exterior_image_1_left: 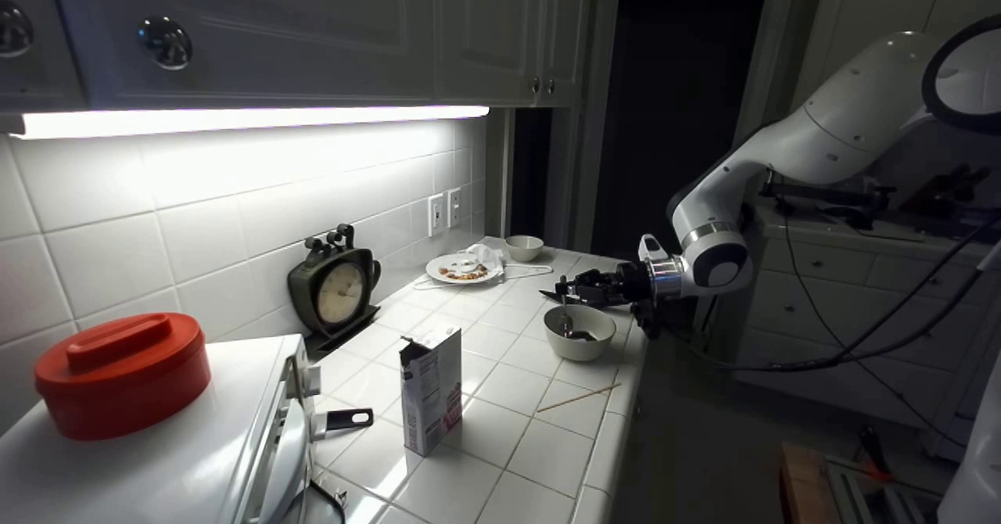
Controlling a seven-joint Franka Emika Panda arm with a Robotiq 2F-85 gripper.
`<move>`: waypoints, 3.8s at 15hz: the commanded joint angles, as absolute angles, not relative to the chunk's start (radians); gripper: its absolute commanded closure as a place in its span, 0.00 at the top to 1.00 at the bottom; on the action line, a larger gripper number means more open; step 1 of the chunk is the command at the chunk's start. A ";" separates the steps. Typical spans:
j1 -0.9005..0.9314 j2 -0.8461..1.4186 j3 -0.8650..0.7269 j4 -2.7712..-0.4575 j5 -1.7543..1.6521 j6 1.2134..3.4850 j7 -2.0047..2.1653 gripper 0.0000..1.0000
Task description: Use the spoon to stir up the contents in the bowl
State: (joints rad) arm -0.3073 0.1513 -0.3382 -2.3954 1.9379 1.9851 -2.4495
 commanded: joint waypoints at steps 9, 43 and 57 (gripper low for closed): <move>-0.301 0.107 -0.352 -2.415 1.755 2.092 -2.370 0.01; -0.297 0.123 -0.350 -2.412 1.879 2.108 -2.499 0.01; -0.308 0.195 -0.339 -2.389 1.967 1.972 -2.673 0.01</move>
State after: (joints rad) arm -0.3001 0.1663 -0.3429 -2.3961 1.9456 2.0391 -2.6496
